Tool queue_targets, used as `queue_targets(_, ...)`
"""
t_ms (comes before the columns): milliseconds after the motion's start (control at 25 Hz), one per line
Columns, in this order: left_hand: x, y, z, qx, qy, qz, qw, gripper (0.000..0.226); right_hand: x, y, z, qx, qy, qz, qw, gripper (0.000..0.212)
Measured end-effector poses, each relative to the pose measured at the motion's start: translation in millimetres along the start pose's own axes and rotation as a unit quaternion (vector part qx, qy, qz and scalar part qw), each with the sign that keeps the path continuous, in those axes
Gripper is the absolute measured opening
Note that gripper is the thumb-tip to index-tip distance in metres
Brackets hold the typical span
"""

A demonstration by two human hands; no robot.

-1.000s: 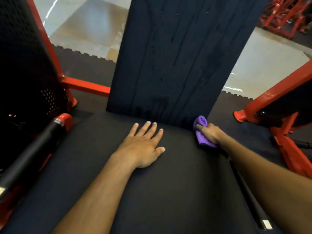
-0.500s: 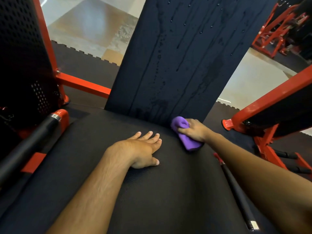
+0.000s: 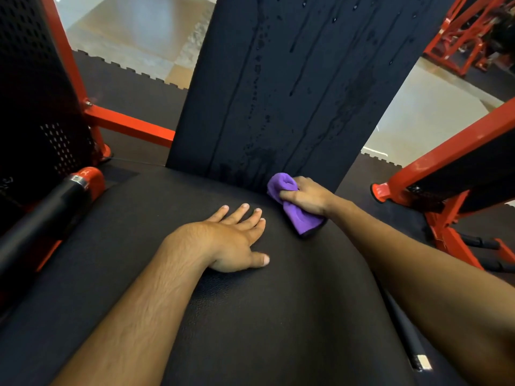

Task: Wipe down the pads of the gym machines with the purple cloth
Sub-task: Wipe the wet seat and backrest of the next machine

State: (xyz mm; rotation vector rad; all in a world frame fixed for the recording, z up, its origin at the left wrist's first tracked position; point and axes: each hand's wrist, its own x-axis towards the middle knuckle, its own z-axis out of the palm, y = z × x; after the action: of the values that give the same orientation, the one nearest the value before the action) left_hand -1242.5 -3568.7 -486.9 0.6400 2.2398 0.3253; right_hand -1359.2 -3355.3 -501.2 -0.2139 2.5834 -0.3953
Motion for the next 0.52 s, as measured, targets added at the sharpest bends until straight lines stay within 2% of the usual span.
queue_targets(160,3,7,17,0.018,0.049,-0.018,0.998,0.073,-27,39,1,0.000,0.052,-0.008,0.999,0.025)
queue_targets(320,9,20,19,0.026,0.061,-0.033,0.997,0.072,-21,42,-4,-0.003,0.036,0.023,0.999,0.016)
queue_targets(360,6,22,17,0.024,0.060,-0.020,0.998,0.072,-15,34,-7,-0.013,0.034,0.006,0.999,0.016)
queue_targets(440,-7,7,8,0.022,0.056,-0.001,0.998,0.075,-5,3,-12,0.014,0.063,-0.104,0.992,0.009)
queue_targets(520,-27,-24,-4,0.001,0.049,-0.055,0.997,0.087,4,-36,-16,0.081,0.063,-0.219,0.970,0.011)
